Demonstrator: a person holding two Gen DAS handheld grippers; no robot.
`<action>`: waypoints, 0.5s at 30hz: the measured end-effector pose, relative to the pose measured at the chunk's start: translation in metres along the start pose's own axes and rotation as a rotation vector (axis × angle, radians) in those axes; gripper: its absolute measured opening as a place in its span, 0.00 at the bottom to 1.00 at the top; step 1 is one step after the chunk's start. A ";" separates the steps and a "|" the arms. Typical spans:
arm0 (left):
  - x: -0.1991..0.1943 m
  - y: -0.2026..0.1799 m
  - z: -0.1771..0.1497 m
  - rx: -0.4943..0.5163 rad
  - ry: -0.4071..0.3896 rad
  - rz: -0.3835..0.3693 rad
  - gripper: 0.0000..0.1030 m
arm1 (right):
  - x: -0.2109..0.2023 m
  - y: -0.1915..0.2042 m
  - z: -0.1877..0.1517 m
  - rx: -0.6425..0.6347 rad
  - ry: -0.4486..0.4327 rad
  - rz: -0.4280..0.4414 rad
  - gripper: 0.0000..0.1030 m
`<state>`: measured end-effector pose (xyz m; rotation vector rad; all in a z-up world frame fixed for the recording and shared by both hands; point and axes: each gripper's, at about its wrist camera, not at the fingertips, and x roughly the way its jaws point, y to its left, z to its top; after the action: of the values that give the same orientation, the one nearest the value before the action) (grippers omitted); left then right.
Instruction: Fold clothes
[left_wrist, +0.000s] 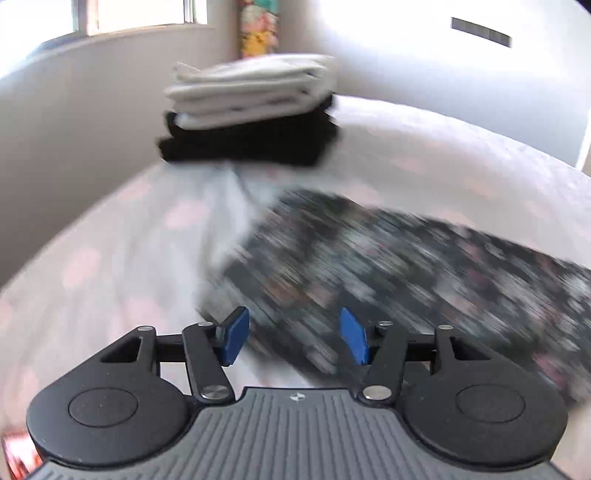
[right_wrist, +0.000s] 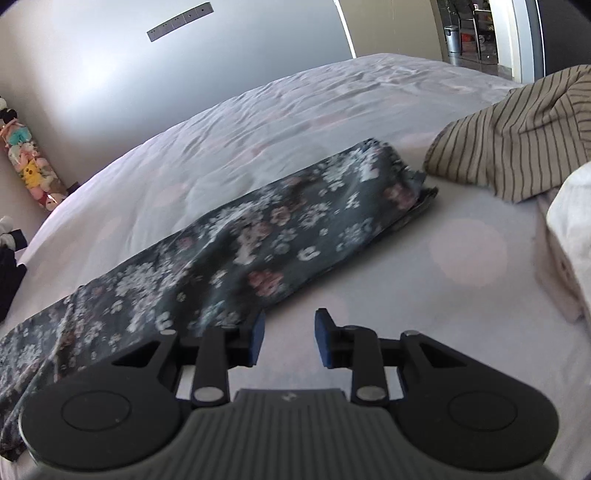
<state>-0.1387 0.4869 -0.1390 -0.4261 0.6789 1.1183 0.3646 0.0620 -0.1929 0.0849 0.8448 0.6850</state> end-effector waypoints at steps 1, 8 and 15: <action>0.010 0.005 0.011 0.012 0.002 -0.009 0.63 | -0.001 0.007 -0.005 0.003 0.005 0.017 0.35; 0.085 0.033 0.081 0.079 0.029 -0.075 0.68 | 0.003 0.048 -0.035 -0.032 0.019 0.028 0.37; 0.115 0.012 0.090 0.174 0.019 -0.059 0.40 | 0.013 0.057 -0.050 0.028 -0.017 -0.008 0.37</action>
<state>-0.0932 0.6256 -0.1521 -0.3064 0.7693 0.9919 0.3050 0.1052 -0.2167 0.1125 0.8380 0.6645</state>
